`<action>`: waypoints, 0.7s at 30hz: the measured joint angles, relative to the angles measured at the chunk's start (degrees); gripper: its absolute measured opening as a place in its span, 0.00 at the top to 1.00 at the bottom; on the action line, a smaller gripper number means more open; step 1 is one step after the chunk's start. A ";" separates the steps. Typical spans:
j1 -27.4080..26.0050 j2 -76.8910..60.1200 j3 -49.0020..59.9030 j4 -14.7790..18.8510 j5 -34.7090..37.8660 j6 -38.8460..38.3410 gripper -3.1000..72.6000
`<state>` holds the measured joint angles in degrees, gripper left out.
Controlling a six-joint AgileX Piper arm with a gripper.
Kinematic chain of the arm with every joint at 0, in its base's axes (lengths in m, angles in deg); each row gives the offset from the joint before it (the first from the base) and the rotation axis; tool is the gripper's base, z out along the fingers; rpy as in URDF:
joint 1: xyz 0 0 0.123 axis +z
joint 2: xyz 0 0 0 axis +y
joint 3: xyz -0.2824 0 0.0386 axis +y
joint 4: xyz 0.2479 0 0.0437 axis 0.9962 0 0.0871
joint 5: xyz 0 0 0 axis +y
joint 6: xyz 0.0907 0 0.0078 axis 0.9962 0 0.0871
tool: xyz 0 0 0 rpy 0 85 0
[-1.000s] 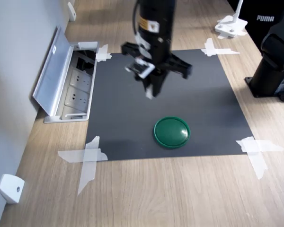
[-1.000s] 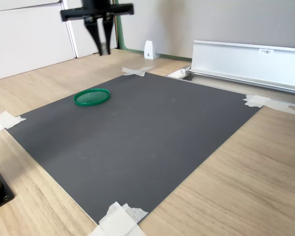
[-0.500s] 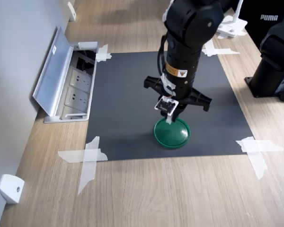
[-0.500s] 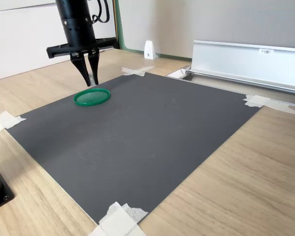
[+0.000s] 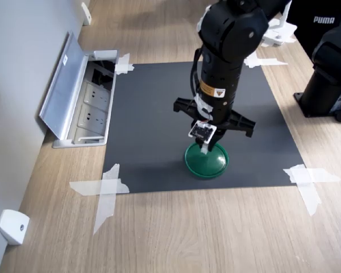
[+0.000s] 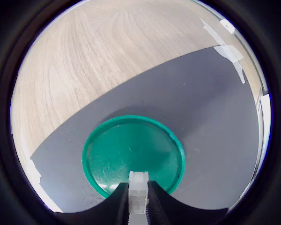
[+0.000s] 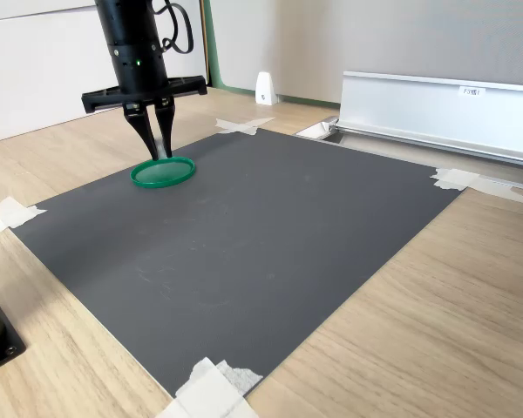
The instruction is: Grasp a white terminal and put it on the green lid.
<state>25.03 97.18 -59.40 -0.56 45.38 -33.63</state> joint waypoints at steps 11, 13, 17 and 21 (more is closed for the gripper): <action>0.00 1.85 0.01 0.00 -0.44 -0.91 0.47; 0.00 1.80 0.01 0.05 -0.60 -0.91 0.37; 0.00 -1.14 0.12 0.05 -1.07 -0.38 0.26; 0.00 -8.30 0.12 -0.70 -2.60 3.05 0.27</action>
<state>25.03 88.89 -59.28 -1.26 42.78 -30.58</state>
